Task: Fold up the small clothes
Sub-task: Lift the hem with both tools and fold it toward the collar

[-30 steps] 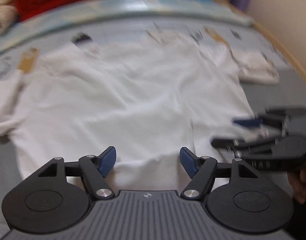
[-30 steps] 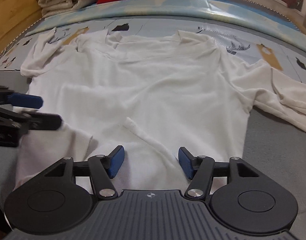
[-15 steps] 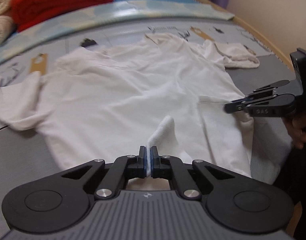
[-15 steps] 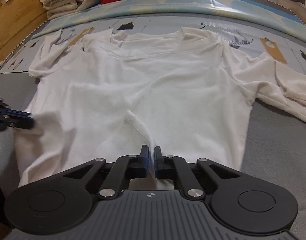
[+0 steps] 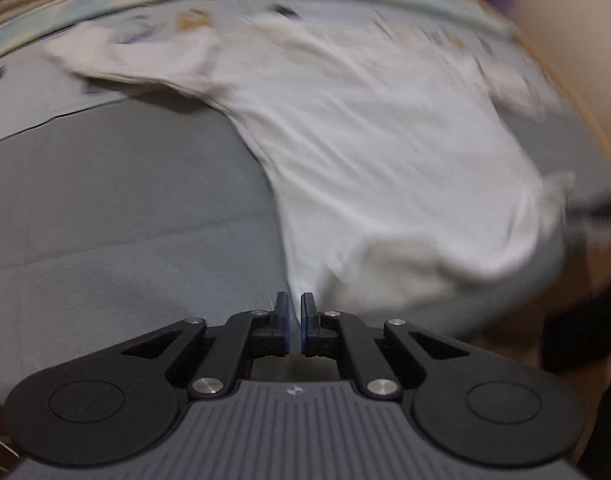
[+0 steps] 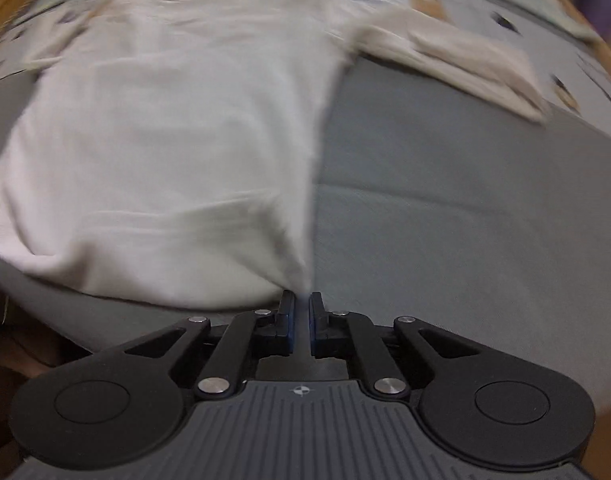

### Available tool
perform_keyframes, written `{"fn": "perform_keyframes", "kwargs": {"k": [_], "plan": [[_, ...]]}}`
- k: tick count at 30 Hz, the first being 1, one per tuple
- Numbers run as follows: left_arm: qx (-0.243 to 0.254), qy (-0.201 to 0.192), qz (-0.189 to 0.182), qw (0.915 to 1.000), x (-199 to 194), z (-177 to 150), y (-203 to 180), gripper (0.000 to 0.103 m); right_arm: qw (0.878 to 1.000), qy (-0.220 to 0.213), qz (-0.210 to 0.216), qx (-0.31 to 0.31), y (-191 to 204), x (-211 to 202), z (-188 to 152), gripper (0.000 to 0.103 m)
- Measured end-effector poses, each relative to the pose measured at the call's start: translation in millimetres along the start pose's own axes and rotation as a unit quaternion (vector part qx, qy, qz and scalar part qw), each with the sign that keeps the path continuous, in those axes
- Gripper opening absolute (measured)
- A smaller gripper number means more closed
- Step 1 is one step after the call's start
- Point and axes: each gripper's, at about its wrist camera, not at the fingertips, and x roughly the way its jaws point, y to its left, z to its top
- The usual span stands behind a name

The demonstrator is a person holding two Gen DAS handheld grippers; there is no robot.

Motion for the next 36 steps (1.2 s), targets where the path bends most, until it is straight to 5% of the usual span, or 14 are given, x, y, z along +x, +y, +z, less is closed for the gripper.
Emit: {"fn": "perform_keyframes", "kwargs": {"k": [4,8,10,12,14,19,21,24,26,28,32,36], "plan": [[-0.092,-0.014,-0.021,0.9954,-2,23,13,0.006,0.998,-0.028,-0.021,0.055,-13,-9,7,0.008],[-0.109,0.009,-0.023,0.9937,16,35,1,0.012,0.989,-0.082,0.035,0.121,-20,-20,19,0.032],[-0.108,0.012,-0.032,0.9935,25,43,-9,0.021,0.983,-0.099,0.061,0.143,-24,-16,25,0.036],[-0.103,0.018,-0.040,0.9937,34,49,-14,0.054,0.981,-0.094,0.071,0.157,-23,-5,34,0.039],[-0.093,0.025,-0.026,0.9950,43,50,-20,0.063,0.980,-0.079,0.085,0.160,-21,8,37,0.043],[-0.084,0.045,-0.008,0.9954,59,49,-19,0.056,0.987,-0.042,0.072,0.141,-13,28,31,0.044],[-0.076,0.053,-0.008,0.9957,63,48,-18,0.020,0.987,-0.038,0.085,0.130,-9,26,30,0.042],[-0.052,0.047,-0.018,0.9974,56,43,-22,0.008,0.988,-0.051,0.094,0.114,-7,15,27,0.027],[-0.031,0.044,-0.021,0.9983,45,37,-25,0.008,0.986,-0.052,0.105,0.118,-11,9,23,0.011],[-0.006,0.041,-0.017,0.9990,32,28,-27,0.008,0.984,-0.049,0.122,0.120,-15,2,17,0.007],[0.047,0.044,0.004,0.9979,11,10,-35,0.008,0.988,-0.006,0.111,0.111,-23,-7,-3,0.006],[0.035,0.068,-0.013,0.9970,7,5,-29,0.011,0.989,0.045,0.060,0.127,-33,-5,-22,0.010]]}}
